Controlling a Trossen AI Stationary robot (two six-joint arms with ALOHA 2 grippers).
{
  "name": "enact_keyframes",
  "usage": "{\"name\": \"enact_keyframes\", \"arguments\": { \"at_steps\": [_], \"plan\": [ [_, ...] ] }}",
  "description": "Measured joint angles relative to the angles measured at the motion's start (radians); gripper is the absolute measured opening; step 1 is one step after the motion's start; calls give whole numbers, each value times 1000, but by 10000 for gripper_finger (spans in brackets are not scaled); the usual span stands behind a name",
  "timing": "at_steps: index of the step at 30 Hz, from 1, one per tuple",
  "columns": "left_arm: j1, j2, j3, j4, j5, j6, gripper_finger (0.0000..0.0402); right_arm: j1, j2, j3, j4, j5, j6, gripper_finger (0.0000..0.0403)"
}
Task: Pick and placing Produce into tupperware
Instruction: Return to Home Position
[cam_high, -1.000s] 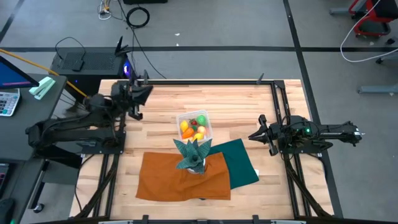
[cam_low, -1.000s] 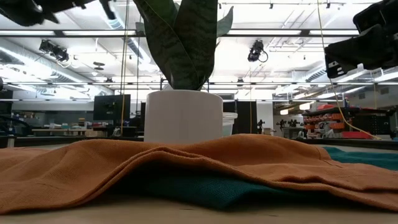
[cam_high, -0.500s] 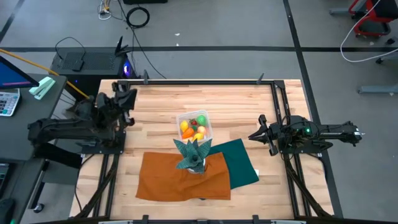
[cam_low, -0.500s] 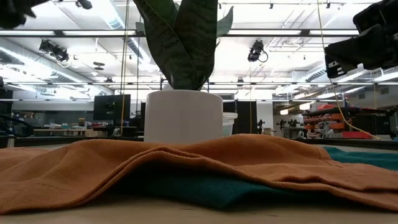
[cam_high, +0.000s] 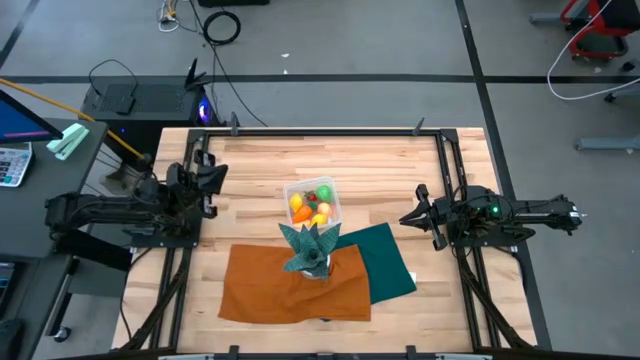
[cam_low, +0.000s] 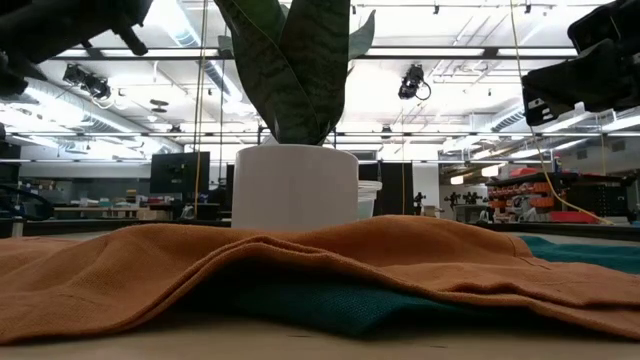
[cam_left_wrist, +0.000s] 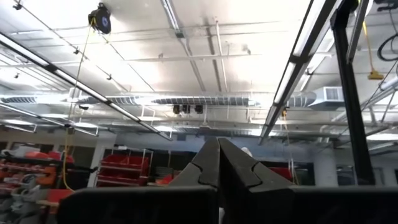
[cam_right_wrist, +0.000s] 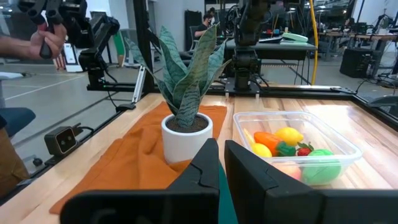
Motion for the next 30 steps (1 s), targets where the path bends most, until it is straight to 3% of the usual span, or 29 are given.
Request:
{"name": "enact_keyframes", "arguments": {
  "at_steps": [14,27,30],
  "plan": [
    [-4,-187,-63,-15,21,2,8,0,0,0,0,0,0,0],
    [-4,-511,-63,-382,19,14,4,0,0,0,1,0,0,0],
    [-4,-515,-63,-443,19,7,9,0,0,0,1,0,0,0]
  ]
}}
